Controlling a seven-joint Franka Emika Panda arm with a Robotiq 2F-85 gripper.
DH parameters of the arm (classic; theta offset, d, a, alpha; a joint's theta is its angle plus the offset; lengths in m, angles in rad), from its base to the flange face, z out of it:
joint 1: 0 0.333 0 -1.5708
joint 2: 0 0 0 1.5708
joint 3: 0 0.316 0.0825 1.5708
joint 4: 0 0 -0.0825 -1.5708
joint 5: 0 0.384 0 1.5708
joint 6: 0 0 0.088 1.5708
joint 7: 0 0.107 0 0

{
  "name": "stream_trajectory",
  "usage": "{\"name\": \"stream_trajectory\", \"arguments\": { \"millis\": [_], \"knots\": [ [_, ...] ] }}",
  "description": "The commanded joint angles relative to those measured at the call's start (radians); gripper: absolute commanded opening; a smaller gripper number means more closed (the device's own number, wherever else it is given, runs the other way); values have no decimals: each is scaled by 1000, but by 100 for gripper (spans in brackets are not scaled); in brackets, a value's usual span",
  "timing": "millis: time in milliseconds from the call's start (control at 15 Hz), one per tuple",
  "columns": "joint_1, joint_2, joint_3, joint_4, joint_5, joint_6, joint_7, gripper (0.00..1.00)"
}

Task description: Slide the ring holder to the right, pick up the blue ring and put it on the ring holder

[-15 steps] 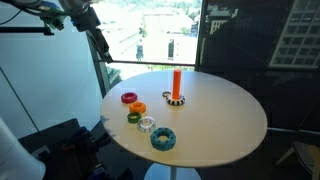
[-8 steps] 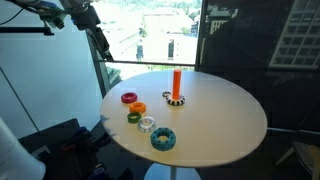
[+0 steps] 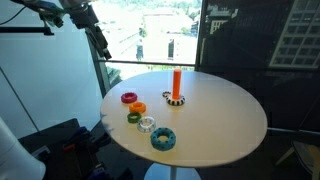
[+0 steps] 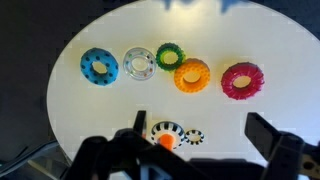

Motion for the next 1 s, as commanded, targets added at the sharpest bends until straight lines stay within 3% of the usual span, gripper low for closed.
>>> {"name": "stream_trajectory", "arguments": {
  "millis": [0, 333, 933],
  "knots": [
    [26, 50, 25, 41, 29, 3, 40, 100],
    [30, 112, 43, 93, 76, 14, 114, 100],
    [13, 246, 3, 247, 153, -27, 181, 100]
  ]
}}
